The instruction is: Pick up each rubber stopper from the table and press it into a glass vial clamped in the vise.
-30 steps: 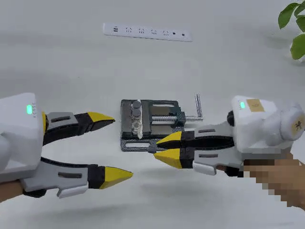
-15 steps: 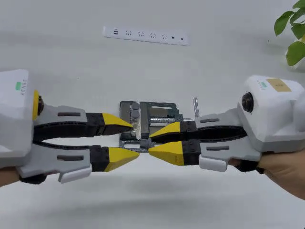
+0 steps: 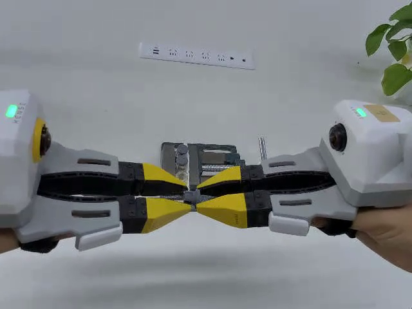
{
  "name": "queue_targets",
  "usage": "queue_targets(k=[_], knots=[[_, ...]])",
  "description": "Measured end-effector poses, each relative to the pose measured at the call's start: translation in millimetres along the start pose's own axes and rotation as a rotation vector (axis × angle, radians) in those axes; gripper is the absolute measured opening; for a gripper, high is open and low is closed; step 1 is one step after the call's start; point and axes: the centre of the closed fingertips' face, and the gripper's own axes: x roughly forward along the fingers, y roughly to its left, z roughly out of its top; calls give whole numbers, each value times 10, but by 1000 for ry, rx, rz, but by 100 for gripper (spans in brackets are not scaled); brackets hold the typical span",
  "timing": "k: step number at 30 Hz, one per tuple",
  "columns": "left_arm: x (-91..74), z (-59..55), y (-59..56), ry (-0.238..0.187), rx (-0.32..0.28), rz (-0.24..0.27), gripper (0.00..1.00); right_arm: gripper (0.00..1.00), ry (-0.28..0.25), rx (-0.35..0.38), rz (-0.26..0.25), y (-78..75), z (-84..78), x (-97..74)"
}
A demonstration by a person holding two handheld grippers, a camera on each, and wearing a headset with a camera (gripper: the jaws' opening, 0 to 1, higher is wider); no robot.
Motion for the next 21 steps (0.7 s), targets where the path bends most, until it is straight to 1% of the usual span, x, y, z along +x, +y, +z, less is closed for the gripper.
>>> queue_targets(k=[4,7,10,12,13,18,20,21], knots=[[-4,10,-19,-1,-2,-9,5,6,2,-3,1,16,17,5],[-12,10,-31,-2,-16,-16,5,6,4,-2,6,30,21,6],[-22,37,-23,-24,-64,-21,4,6,-7,-2,9,35,52,-1],[-34,60,-14,-40,-76,-22,4,6,-16,0,12,40,85,-7],[-39,76,-19,-51,-103,-26,4,6,-21,1,15,44,102,-11],[-55,103,-17,-75,-136,-39,4,7,-27,-1,25,47,129,-17],[-66,114,-17,-82,-162,-53,4,7,-30,1,32,61,144,-11],[-71,116,-15,-83,-161,-54,4,7,-30,1,34,63,150,-9]])
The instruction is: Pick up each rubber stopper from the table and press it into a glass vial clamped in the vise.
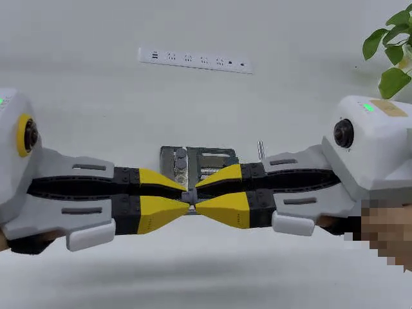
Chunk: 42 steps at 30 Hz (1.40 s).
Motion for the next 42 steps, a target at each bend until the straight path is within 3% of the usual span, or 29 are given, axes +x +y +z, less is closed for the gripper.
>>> queue_targets(k=[7,21,27,33,41,42], knots=[[-24,24,-12,-25,-45,-21,4,6,-2,-4,10,3,43,2],[-7,-39,12,-25,-23,-4,4,5,42,9,-17,-37,-8,22],[-36,-107,64,-22,-10,23,5,5,59,26,-30,-93,-27,34],[-115,-183,146,-27,-13,65,13,5,85,38,-57,-197,-44,10],[-229,-313,342,-9,11,152,24,5,154,47,-141,-450,-94,2],[-246,-333,371,-8,15,165,26,5,184,47,-166,-513,-124,-7]])
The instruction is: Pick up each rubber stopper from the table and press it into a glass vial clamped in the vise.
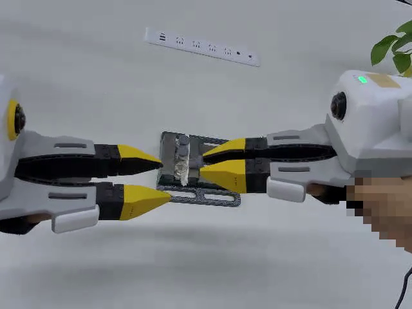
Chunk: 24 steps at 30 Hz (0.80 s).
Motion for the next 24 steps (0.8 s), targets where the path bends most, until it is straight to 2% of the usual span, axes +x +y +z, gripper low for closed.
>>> queue_targets(k=[5,7,9,12,16,19,24], knots=[[-16,-101,114,25,38,53,33,5,79,-30,-49,-136,-20,71],[-13,-137,147,33,53,69,36,5,143,-52,-95,-249,-67,75],[-12,-149,166,32,56,76,40,5,195,-77,-118,-324,-103,92],[-23,-164,221,23,73,96,45,5,300,-133,-160,-455,-188,129],[-33,-202,289,21,90,117,50,5,383,-171,-162,-529,-231,239],[-35,-244,339,29,122,132,54,5,458,-216,-164,-590,-278,298],[-42,-307,404,40,140,151,61,6,584,-304,-155,-704,-387,378]])
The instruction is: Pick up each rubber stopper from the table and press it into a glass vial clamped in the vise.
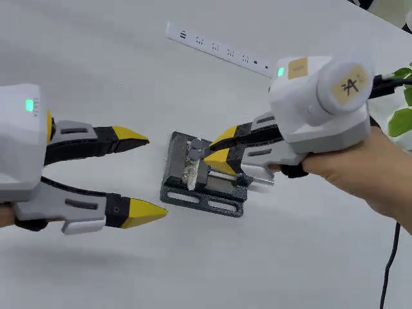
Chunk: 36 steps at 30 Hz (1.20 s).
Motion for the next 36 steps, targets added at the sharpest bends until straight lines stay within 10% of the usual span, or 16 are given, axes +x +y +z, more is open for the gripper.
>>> queue_targets(k=[13,36], knots=[[9,-164,92,24,33,37,77,5,162,-86,28,-18,-200,357],[-56,-241,167,-11,-8,64,76,5,249,-155,40,-72,-293,476]])
